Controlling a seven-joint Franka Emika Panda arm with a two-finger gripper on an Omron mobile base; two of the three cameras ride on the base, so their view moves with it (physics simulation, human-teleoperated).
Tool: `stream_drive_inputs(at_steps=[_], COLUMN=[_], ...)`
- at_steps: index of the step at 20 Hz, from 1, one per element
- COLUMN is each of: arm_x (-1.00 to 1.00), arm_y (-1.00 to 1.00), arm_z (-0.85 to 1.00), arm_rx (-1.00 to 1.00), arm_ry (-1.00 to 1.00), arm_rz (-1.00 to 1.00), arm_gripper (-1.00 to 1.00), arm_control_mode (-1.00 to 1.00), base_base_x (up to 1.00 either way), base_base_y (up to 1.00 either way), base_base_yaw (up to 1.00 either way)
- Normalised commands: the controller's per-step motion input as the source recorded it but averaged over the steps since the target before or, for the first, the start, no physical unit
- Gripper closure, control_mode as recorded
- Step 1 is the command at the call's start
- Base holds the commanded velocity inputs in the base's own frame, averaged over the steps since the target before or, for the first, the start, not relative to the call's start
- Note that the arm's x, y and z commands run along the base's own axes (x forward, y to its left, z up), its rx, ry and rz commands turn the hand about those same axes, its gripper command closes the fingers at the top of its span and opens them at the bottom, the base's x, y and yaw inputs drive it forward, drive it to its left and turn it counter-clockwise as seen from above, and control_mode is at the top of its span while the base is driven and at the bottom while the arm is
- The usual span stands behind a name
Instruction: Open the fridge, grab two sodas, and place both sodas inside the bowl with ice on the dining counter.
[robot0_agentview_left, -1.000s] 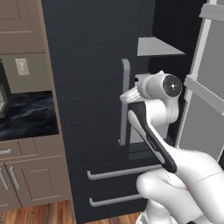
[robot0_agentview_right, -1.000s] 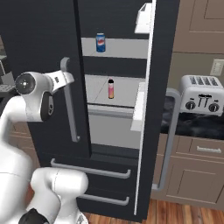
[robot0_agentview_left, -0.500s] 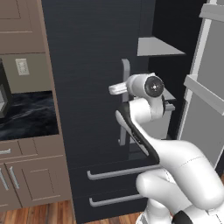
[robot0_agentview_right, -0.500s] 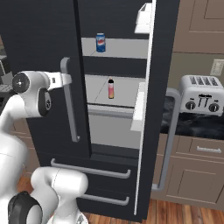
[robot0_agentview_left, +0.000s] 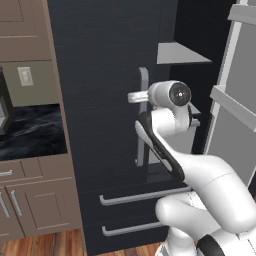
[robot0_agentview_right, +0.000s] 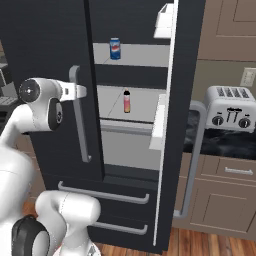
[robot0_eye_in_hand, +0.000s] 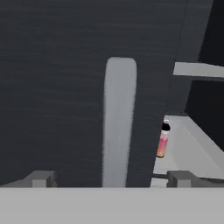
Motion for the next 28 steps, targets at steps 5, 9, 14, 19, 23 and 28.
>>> stream_drive_inputs(at_steps=[5, 9, 14, 19, 23, 28], arm_x=[0.46, 0.66, 0.55, 0.52, 0.55, 0.42], arm_y=[-0.05, 0.14, 0.13, 0.02, 0.0, 0.0], arm_z=[0.01, 0.02, 0.0, 0.0, -0.02, -0.06], arm_rx=[0.07, 0.02, 0.0, 0.0, 0.0, 0.0], arm_ry=[0.11, 0.09, 0.1, 0.07, 0.03, 0.0], arm_rz=[0.0, -0.01, -0.01, 0.0, 0.0, 0.0], arm_gripper=[-1.0, -1.0, -1.0, -1.0, -1.0, -1.0], arm_control_mode=[-1.0, -1.0, -1.0, -1.0, -1.0, -1.0], base_base_x=[0.0, 0.0, 0.0, 0.0, 0.0, 0.0], base_base_y=[0.0, 0.0, 0.0, 0.0, 0.0, 0.0], base_base_yaw=[0.0, 0.0, 0.0, 0.0, 0.0, 0.0])
